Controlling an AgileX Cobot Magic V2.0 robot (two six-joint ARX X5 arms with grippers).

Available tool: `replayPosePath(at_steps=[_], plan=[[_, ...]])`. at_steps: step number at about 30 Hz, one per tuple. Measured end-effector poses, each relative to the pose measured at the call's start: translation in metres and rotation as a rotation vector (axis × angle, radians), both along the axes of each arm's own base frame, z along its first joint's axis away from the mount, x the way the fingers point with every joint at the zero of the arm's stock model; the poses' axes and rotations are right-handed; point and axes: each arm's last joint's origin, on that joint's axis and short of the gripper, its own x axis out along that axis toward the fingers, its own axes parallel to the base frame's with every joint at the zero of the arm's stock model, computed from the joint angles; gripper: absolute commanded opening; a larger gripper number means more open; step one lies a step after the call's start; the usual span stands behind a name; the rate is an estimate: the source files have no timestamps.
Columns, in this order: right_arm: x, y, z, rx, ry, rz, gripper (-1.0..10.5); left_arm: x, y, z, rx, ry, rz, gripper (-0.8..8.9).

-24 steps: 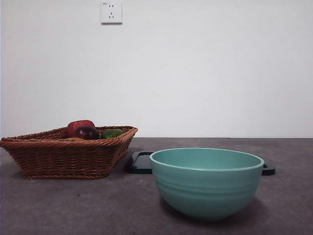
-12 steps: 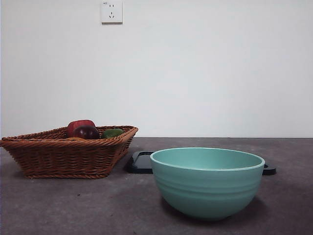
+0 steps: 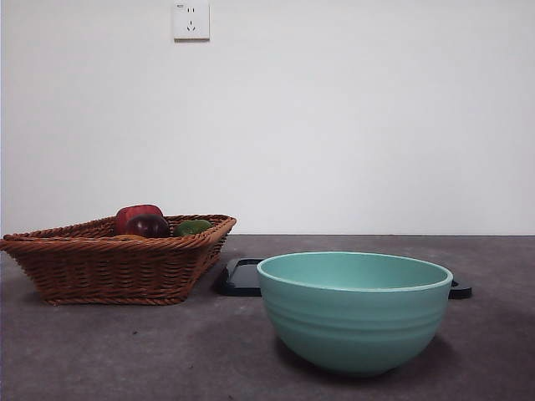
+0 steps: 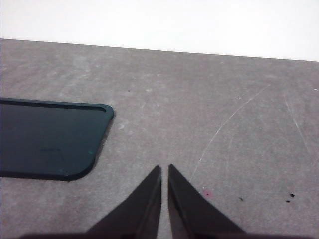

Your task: Pick up the wifruite, put it on the bowl, pick up the plate, put it on desk

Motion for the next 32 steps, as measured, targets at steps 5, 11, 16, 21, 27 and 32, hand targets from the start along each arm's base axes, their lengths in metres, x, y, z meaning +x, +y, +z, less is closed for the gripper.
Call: replayPosePath(at_steps=[5,11,16,21,27,32], plan=[[0.0000,0.0001,0.0000,0.019,0.001,-0.003,0.2,0.0000,0.0000,0.0000,0.000,0.000,0.000,0.19],[0.0000,0.0002,0.0001,0.026,0.000,0.002,0.2,0.0000,0.0000,0.0000,0.000,0.000,0.000,0.19],[0.0001,0.0002,0.0002,0.027,-0.002,0.001,0.2,0.0000,0.0000,0.0000,0.000,0.000,0.000,0.19],[0.0001,0.0002,0.0002,0.027,-0.003,0.000,0.2,0.0000,0.0000,0.0000,0.000,0.000,0.000,0.19],[0.0001,0.0002,0.0003,0.027,-0.003,0.000,0.2,0.0000,0.0000,0.0000,0.000,0.000,0.000,0.19],[0.0001,0.0002,0.0003,0.027,-0.003,0.000,0.2,0.0000,0.0000,0.0000,0.000,0.000,0.000,0.19]])
